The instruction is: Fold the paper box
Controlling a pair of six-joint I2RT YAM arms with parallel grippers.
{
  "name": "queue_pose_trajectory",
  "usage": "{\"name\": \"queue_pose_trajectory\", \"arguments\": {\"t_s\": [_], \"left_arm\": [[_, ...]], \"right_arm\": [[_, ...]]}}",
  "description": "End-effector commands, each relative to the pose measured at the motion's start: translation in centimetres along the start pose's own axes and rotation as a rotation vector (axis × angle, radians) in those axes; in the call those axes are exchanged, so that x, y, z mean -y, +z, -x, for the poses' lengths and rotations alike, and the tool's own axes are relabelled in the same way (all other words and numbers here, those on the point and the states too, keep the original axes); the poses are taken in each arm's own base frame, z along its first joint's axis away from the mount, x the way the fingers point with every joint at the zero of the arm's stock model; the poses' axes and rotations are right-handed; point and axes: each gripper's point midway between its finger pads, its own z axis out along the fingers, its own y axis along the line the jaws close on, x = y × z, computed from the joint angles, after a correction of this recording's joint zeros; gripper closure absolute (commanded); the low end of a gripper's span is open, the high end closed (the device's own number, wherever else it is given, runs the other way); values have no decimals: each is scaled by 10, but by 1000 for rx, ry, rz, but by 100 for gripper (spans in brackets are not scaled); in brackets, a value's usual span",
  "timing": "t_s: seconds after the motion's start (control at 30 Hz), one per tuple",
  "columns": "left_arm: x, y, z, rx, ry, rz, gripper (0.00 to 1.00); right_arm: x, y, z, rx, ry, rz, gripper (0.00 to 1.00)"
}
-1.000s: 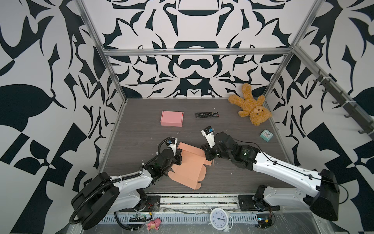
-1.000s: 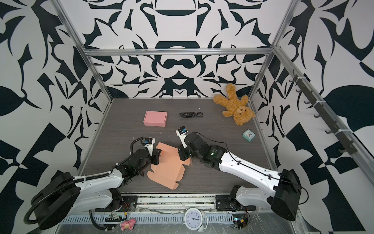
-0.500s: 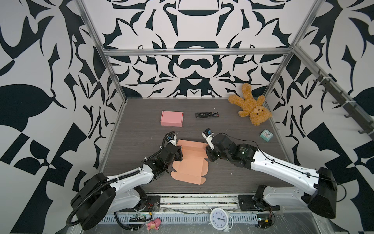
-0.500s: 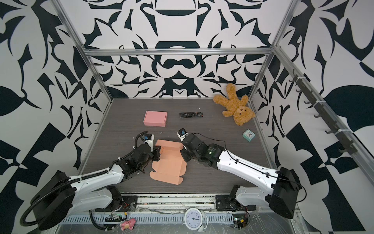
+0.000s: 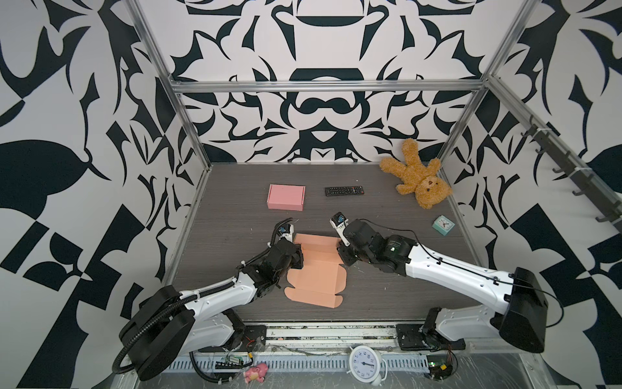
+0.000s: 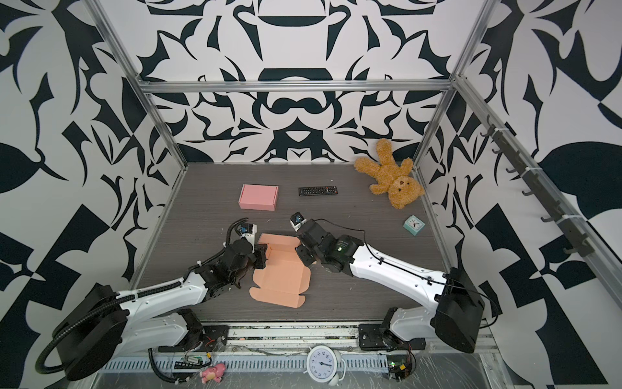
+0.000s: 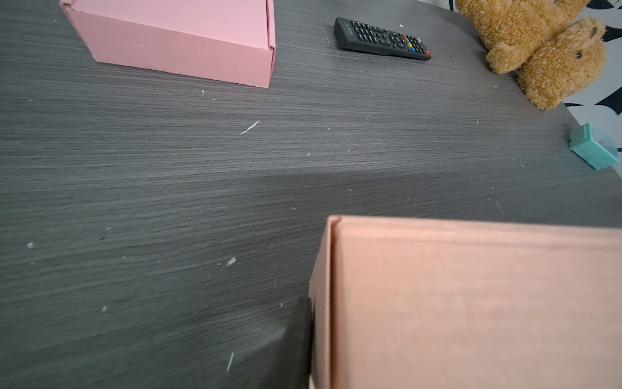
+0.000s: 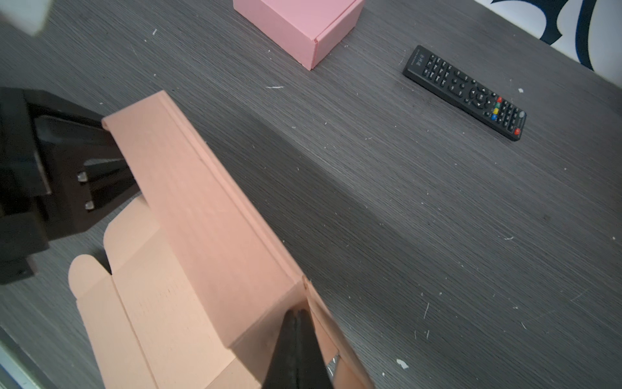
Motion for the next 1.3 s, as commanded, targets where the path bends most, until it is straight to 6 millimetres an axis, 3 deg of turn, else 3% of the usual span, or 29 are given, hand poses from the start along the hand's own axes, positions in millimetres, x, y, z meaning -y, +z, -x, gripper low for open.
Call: {"name": "queue_pose_trajectory", "arguments": {"t_s": [0.0, 0.27, 0.7, 0.87, 1.03, 1.27], "left_arm": [[12, -7, 16, 33, -41, -41, 84], [15, -14, 24, 40, -48, -54, 84], [-6, -34, 49, 79, -148, -90, 85], [-17, -47, 65, 109, -232, -142, 86], [-22, -60, 77, 132, -291, -185, 86], [-15, -70, 82, 139, -293, -226, 86]], "right_arm": [[-16, -18, 34, 112, 12, 85, 100], [-28, -42, 46, 262, 8, 197, 100], [-26, -85, 43, 481, 29, 286, 97], [-36, -93, 41, 565, 45, 383, 95], [-24, -88, 39, 644, 150, 401, 97], [-16, -93, 52, 722, 224, 436, 99]]}}
